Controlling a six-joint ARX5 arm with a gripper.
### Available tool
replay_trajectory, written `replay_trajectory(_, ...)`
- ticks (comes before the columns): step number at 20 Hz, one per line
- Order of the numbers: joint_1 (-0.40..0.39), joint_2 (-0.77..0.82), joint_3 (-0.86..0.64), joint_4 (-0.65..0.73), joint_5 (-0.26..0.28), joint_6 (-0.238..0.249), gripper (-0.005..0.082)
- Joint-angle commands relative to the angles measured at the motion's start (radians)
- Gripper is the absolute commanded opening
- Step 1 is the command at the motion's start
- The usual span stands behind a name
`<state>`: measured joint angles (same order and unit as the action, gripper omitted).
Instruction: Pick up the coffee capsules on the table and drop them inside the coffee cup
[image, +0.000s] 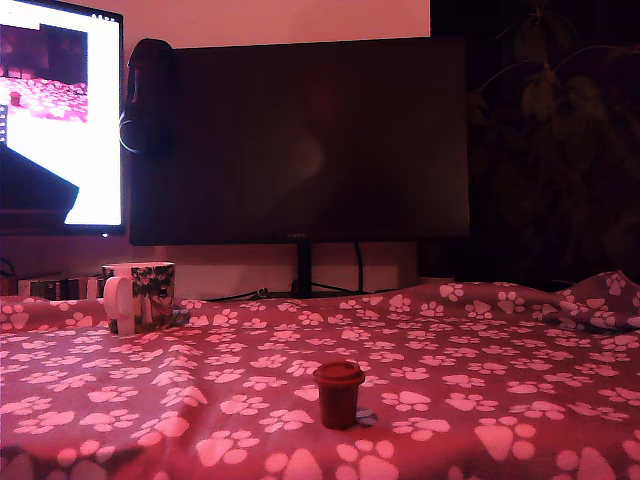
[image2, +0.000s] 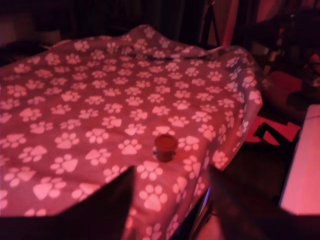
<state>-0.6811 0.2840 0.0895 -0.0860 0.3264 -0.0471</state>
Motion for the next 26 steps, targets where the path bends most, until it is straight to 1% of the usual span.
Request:
replay_trajectory(1,-0.003,0.005,-0.03,0.006,-0.002,0.003,0.0607)
replay_trajectory(4,-0.003,0.005,-0.038,0.012,-0.002,0.003,0.0607)
replay_trajectory(9,-0.003,0.007,-0.041,0.062,-0.001,0.011,0.0607)
replay_trajectory(11,-0.003,0.022,-0.043,0.073,-0.001,0.023,0.0607)
replay_trajectory(13,-0.003,0.05,-0.043,0.098,0.004,0.023,0.0607)
replay_trajectory(16,-0.003,0.117,-0.043,0.171,0.006,0.032,0.0607)
replay_trajectory(18,-0.003,0.183,-0.043,0.225,0.006,0.048,0.0607)
replay_trajectory(26,-0.038,0.484,-0.043,0.484,0.007,0.055,0.0607)
